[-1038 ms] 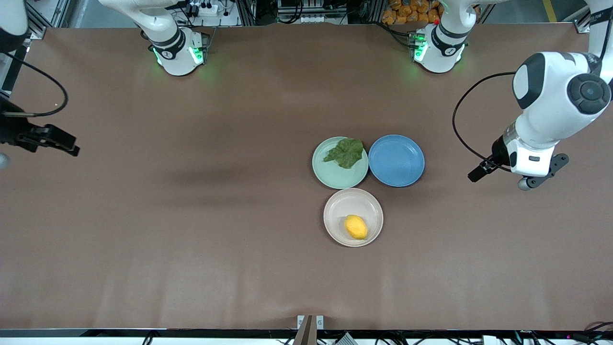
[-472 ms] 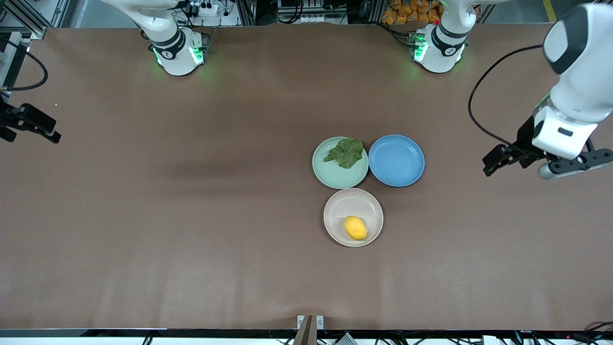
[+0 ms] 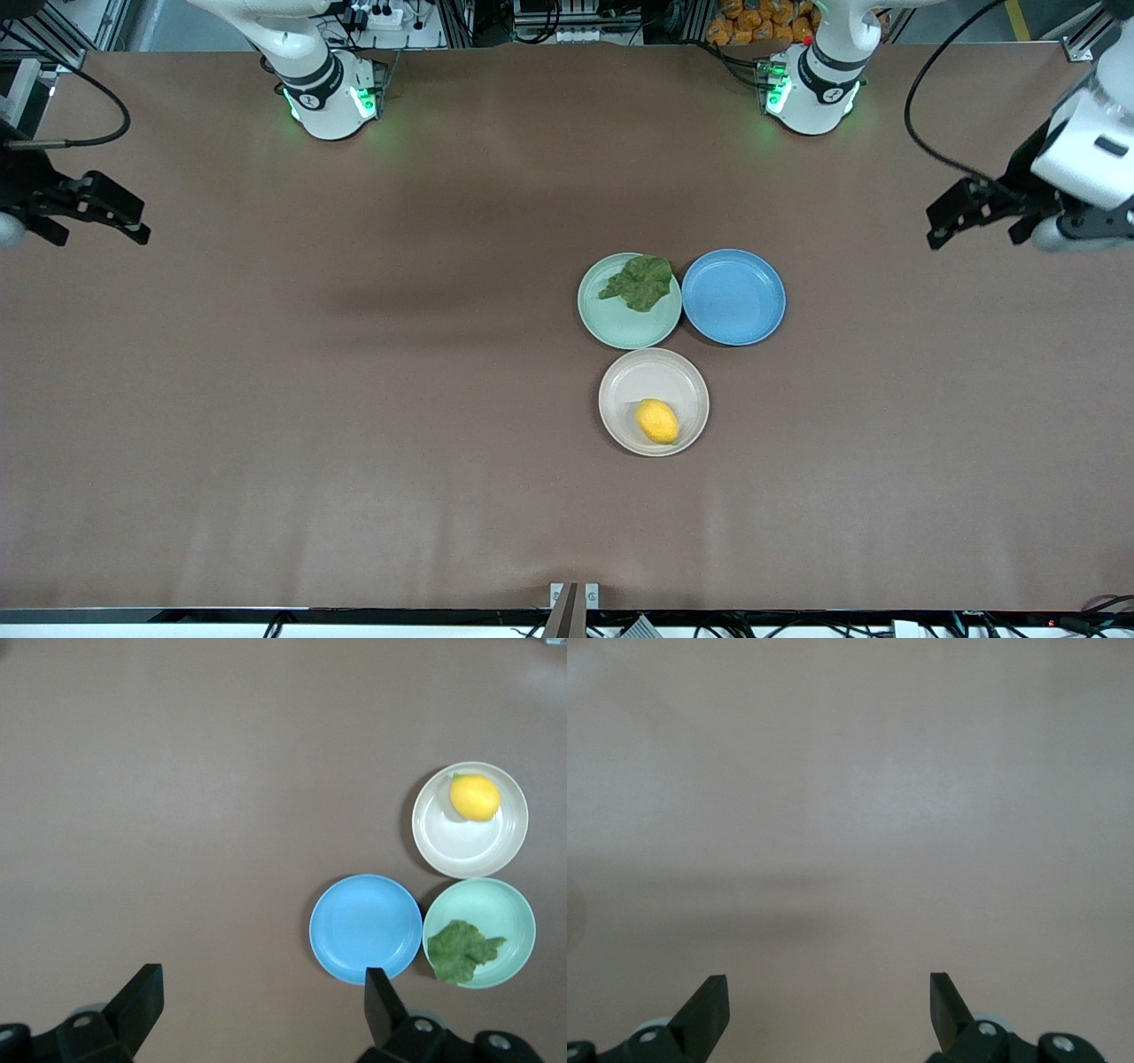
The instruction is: Place lemon and lettuce in plates
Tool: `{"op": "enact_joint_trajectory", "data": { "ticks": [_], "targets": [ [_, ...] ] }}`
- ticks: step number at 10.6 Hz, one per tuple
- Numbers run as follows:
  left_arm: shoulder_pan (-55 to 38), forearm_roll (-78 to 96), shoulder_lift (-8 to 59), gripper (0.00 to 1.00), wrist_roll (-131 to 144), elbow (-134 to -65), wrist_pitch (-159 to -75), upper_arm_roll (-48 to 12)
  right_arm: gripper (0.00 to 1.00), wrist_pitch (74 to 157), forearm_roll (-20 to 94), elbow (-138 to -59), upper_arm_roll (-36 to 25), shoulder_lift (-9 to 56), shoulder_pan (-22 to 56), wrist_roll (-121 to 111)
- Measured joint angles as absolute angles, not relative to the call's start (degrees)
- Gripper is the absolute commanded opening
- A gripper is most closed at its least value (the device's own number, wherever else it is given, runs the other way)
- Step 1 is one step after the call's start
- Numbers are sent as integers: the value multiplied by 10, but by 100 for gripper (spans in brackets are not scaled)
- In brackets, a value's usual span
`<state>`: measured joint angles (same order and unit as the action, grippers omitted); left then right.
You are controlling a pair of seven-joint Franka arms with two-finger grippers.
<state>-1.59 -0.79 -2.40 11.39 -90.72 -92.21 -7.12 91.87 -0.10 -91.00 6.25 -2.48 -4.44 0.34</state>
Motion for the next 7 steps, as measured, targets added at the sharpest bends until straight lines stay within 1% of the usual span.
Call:
{"op": "enact_joint_trajectory", "data": {
  "ticks": [4,7],
  "targets": [
    [-17,-8,-27,100,97,-885,-907,-75,100,924,-1,-913,74,-30,-44,3],
    [-17,-8,-27,100,88,-876,-894,-83,100,925,-1,-913,54,-30,-23,3]
  ]
}}
